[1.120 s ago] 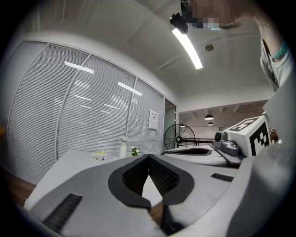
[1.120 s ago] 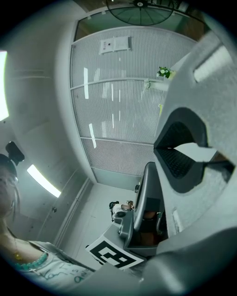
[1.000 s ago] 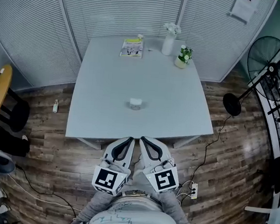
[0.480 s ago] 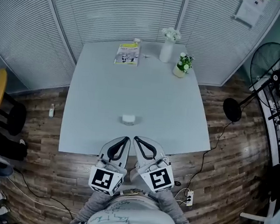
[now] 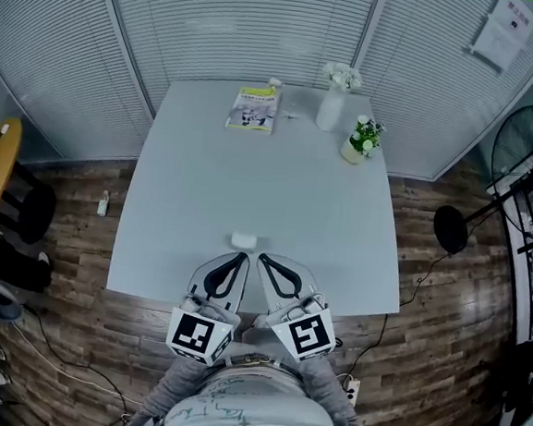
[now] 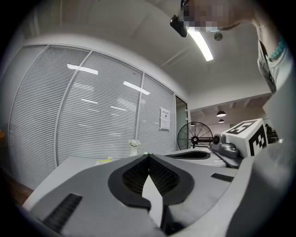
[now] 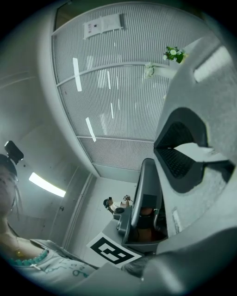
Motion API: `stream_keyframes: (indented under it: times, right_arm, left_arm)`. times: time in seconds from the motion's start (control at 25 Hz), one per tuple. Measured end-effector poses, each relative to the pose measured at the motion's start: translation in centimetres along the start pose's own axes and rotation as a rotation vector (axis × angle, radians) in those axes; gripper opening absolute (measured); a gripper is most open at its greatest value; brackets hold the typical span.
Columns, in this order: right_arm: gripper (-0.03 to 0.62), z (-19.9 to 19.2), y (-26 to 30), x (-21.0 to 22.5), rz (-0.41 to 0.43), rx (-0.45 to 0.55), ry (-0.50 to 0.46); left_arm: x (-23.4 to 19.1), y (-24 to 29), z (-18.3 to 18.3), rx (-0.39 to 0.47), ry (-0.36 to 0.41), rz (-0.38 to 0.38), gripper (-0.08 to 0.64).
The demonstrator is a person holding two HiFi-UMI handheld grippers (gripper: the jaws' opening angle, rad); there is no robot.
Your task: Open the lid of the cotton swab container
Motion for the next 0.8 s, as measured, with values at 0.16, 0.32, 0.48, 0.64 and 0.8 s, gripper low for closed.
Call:
stream_keyframes:
  times: [0.16, 0.32, 0.48, 0.64, 0.8]
  right_arm:
    - [0.002, -0.3, 1.4, 1.5, 0.019, -0.009, 0.003]
    - [0.002, -0.4, 2.9, 1.9, 0.034, -0.015, 0.001]
    - [0.002, -0.5, 4.4, 2.1, 0.010, -0.034, 0.001]
    - [0.002, -0.1, 6.2, 2.1, -0.050, -0.043, 0.006]
    - [0.002, 0.0, 8.0, 2.6, -0.101, -0.048, 0.013]
  left_arm:
    - [-1.2, 1.3, 0.1, -0.012, -0.014, 0.026, -0.002]
    - [-2.7, 2.2, -0.3, -0.020, -0.024, 0.025, -0.002]
    - [-4.4, 3.3, 0.0, -0.015, -0.028, -0.015, -0.002]
    - [-6.5, 4.7, 0.6, -0.024, -0.016, -0.080, -0.002]
    - [-8.6, 6.3, 0.8, -0.034, -0.008, -0.132, -0.002]
Point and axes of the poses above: the fingertips, and each gripper's own axes: y forward along the fingers, x to its right, z out of its top, the point moved 9 cm from there along -y, backward along the fingers, and after that the axes turned 13 degrees about z, right-handed, at the moved point
